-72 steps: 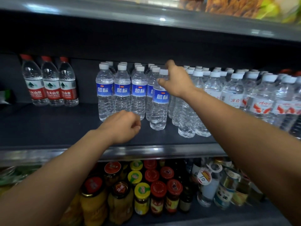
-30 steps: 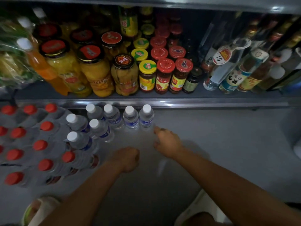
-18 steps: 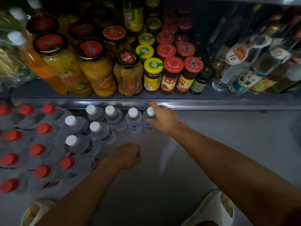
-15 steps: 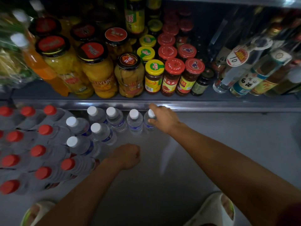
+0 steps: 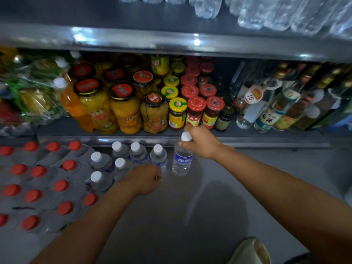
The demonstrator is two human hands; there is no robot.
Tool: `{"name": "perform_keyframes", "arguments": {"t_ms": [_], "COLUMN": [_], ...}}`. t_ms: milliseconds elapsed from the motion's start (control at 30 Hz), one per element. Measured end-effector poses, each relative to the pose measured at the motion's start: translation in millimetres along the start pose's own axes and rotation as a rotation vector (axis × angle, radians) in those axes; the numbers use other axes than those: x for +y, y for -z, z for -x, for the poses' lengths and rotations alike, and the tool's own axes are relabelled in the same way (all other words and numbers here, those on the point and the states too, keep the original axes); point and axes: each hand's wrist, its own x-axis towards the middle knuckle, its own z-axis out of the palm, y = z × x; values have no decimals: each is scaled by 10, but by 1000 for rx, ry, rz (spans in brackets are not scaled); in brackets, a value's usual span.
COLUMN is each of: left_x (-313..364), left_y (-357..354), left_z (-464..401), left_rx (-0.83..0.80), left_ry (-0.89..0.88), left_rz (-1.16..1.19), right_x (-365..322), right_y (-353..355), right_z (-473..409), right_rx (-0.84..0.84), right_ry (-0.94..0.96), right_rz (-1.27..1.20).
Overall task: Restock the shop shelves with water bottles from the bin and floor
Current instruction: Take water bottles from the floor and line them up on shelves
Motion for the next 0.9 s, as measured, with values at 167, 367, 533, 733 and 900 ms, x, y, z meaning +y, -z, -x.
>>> {"name": "perform_keyframes", "arguments": {"t_ms": [167,367,533,733,900], "left_x": [203,415,605,737,811], "left_y": [424,1141,1857,2580,3057], "left_z": [188,472,659,788,738], "left_rx": [90,226,376,532,629], "left_ry": [-22,-90,-90,-138,-135], "left_rz": [-31,-147,-192,-217,-226], "right_x": [-288,-650,-918,-1285,-1457], "right_y": [552,1266,1860,2649,3180], "right_z": [202,368,383,219,-64], "right_rx": [121,292,444,616,766], "right_ry": [46,96,165,216,261], "right_rz": [-50,-29,-44,-14,-17]}}
